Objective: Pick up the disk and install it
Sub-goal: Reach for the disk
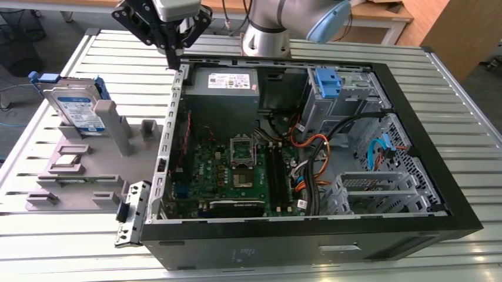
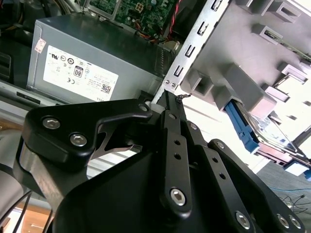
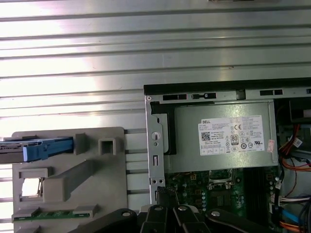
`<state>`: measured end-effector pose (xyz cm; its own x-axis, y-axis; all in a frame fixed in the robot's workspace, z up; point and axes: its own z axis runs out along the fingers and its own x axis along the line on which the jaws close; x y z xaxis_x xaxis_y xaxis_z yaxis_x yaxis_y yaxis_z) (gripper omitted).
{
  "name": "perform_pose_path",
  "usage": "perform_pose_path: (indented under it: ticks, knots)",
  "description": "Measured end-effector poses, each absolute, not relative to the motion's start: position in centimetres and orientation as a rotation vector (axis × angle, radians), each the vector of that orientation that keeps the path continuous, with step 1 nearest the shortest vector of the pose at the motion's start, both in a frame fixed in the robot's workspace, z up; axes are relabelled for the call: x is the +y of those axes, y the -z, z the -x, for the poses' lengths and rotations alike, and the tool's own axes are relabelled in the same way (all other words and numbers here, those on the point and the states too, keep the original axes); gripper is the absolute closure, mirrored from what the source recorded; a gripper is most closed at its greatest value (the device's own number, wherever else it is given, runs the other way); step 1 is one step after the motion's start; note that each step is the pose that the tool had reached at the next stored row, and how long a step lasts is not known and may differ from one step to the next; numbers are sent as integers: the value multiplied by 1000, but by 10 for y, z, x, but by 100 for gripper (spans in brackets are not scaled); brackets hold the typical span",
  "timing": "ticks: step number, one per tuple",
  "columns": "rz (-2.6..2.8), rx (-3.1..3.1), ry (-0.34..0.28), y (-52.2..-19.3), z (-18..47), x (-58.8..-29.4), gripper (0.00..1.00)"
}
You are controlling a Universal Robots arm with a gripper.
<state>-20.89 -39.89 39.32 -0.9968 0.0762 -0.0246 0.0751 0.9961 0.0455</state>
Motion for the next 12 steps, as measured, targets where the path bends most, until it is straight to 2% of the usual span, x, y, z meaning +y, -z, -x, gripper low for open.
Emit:
perform_pose_path:
  ticks: [12]
  knots:
    - [-118,3112,-69,-393,212,-399,90]
